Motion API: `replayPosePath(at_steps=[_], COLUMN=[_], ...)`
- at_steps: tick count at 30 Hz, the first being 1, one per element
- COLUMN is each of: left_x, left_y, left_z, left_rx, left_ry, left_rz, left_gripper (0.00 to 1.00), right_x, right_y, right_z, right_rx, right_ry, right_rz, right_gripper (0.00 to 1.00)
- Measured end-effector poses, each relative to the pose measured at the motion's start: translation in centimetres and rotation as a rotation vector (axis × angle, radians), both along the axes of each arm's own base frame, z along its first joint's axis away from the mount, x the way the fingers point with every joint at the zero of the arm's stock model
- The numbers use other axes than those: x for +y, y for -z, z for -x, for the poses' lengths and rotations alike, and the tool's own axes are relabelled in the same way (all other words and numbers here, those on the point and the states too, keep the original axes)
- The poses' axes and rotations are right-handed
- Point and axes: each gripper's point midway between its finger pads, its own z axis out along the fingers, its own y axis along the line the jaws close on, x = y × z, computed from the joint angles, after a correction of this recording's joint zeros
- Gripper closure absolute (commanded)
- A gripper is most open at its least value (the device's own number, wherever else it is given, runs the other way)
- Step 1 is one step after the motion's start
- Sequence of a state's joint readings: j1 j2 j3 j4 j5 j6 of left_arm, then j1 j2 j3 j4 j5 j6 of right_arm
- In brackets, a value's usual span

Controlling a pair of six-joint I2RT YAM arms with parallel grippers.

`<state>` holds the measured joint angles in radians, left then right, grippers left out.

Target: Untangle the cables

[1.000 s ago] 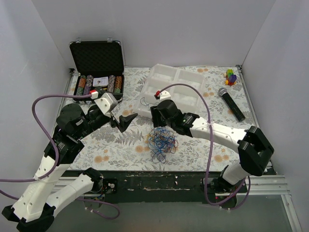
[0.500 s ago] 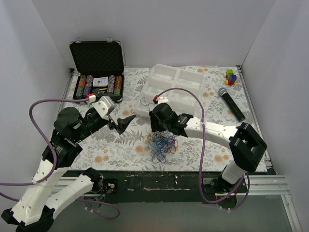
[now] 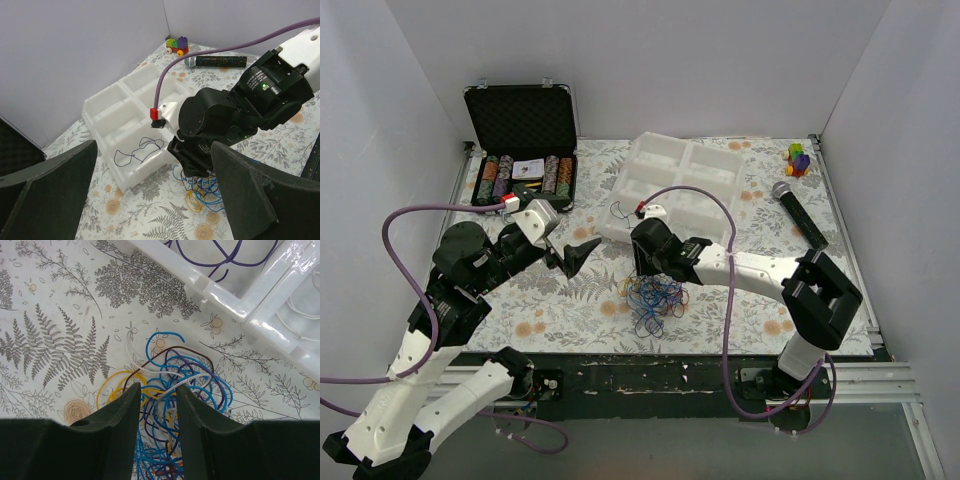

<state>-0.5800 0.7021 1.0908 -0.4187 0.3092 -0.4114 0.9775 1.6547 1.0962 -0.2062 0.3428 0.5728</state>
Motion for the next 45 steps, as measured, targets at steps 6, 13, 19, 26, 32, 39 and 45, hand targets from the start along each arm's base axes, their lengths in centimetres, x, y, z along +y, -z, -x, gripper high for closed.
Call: replayPosePath(at_steps=[6, 13, 19, 26, 32, 39, 45], left_x=[0.0, 0.0, -0.1, 0.0, 0.3, 0.2, -0.3], left_y=[0.0, 0.0, 0.1, 0.0, -0.6, 0.7, 2.5], left_z=[0.0, 0.0, -0.1, -0.1, -0.1, 0.3, 0.2], left_rx=[0.0, 0.001, 0.003, 0.007, -0.009, 0.001, 0.033], left_ry=[0.0, 0.0, 0.001, -0.006, -0.02, -0.003, 0.013], left_rz=[0.0, -0.001, -0.002, 0.005, 0.034, 0.025, 0.004], left_gripper=[0.02, 0.02, 0.02, 0.02, 0.02, 0.02, 0.02], right_x=[0.2, 0.9, 1.5, 3.6, 3.7, 3.4, 3.6], right_y=[0.7, -0.2, -2.3, -10.8, -20.1, -27.8, -34.2], right_z=[-0.7, -1.6, -1.3, 0.7, 2.3, 2.3, 2.9], right_rx=[-0.016, -0.058, -0.118, -0.295, -0.46, -0.597, -0.711], right_ry=[0.024, 0.045, 0.011, -0.099, -0.145, -0.162, -0.209], right_rz=[0.005, -0.041, -0.085, -0.226, -0.379, -0.467, -0.53], right_gripper=[0.89, 0.99, 0.99, 0.99, 0.99, 0.99, 0.99])
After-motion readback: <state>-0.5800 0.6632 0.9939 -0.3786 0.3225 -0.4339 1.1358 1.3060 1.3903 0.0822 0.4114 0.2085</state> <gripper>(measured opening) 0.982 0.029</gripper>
